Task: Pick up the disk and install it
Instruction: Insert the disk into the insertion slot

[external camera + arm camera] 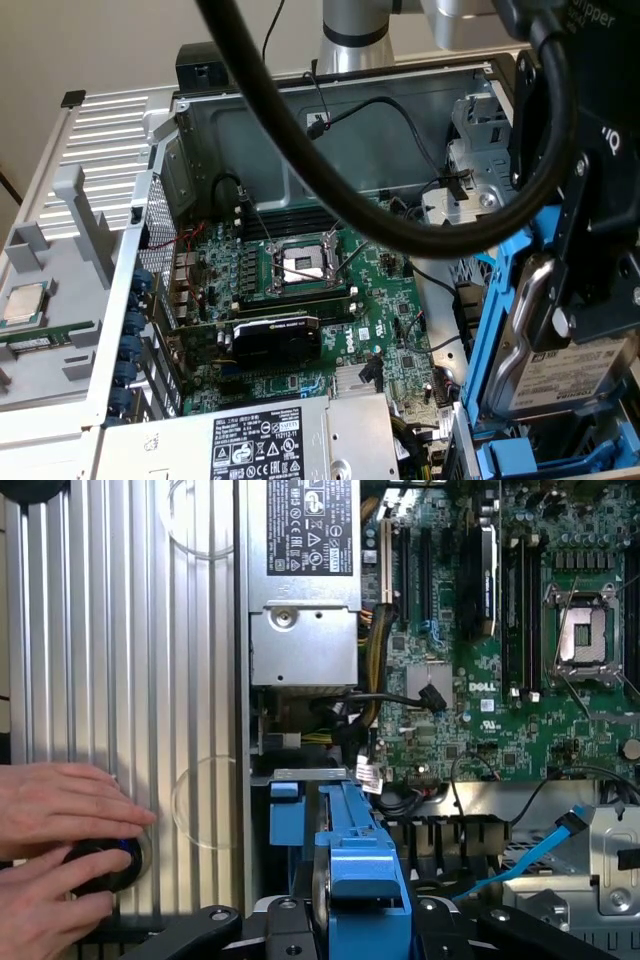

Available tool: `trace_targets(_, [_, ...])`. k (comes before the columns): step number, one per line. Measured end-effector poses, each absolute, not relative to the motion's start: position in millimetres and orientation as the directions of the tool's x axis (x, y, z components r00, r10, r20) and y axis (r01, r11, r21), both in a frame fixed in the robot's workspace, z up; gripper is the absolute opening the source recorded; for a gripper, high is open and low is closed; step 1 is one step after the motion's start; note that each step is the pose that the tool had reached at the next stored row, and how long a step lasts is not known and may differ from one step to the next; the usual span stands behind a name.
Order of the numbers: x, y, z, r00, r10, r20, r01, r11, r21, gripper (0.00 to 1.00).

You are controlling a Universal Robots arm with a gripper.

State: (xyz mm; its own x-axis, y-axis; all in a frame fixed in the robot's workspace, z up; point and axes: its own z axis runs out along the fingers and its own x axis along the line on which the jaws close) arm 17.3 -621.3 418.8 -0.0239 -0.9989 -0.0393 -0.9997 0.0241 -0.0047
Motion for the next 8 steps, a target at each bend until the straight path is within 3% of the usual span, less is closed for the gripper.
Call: trace_targets(8, [18.6, -621.5, 418.8, -0.024, -0.999, -0.041, -1.000, 0.024, -0.005, 0.37])
